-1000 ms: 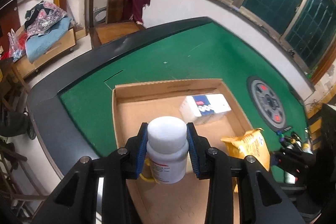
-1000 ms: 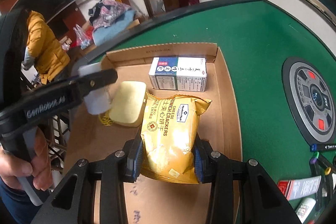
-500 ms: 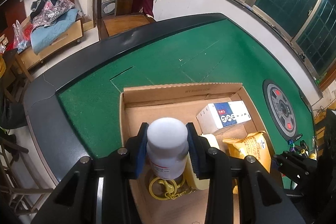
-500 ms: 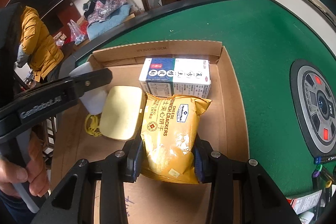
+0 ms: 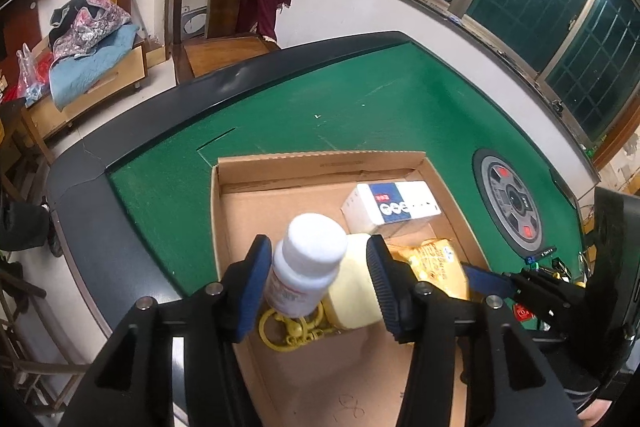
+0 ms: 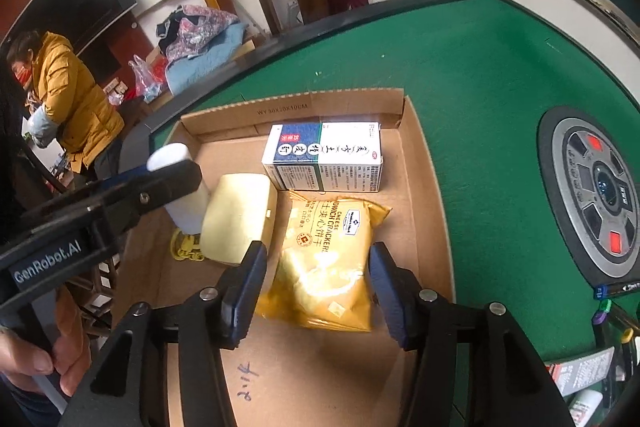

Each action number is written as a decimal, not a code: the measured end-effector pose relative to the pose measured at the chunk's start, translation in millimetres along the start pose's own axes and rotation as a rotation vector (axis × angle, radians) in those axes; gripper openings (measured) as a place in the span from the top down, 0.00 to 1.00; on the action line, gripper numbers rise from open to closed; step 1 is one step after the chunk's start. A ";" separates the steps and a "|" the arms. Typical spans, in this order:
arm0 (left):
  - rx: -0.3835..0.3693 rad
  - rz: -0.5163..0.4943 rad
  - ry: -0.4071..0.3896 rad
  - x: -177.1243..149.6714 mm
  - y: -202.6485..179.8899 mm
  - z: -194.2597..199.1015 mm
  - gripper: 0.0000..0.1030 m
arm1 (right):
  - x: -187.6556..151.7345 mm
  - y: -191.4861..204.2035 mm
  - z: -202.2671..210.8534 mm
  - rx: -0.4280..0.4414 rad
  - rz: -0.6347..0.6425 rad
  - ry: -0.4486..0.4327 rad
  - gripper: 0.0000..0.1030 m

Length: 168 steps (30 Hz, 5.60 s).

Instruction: Organize objects

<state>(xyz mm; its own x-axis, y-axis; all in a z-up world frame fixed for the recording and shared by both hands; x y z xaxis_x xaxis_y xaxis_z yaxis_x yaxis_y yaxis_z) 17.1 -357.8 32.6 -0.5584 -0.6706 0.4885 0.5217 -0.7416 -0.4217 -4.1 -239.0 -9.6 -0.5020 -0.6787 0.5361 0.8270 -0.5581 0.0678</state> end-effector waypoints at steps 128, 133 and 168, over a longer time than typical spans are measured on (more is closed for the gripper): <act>-0.036 -0.540 0.133 -179.9 -275.9 -89.1 0.60 | -227.9 -163.2 138.7 -0.007 -0.434 -0.227 0.32; 0.035 -0.577 0.189 -189.9 -273.4 -105.1 0.62 | -228.3 -164.1 137.6 -0.025 -0.430 -0.223 0.32; -0.158 -0.399 0.042 -230.9 -195.1 -18.4 0.75 | -198.9 -145.7 111.1 -0.111 -0.310 -0.239 0.64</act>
<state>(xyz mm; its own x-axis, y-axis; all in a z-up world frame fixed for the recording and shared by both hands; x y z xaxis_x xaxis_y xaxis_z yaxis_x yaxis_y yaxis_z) 32.4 -58.7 -11.9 -0.7239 -0.3281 0.6070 0.1559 -0.9348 -0.3193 3.3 30.4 -32.5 -0.6399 -0.3472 0.6855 0.6064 -0.7761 0.1729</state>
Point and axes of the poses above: each gripper's, at about its wrist camera, not at the fingertips, and z roughly against the way its jaws point, y to its left, x to its top, the point moved 5 cm from there along -z, roughly the way its jaws point, and after that the axes turned 13 degrees about z, right-handed, at the moved point
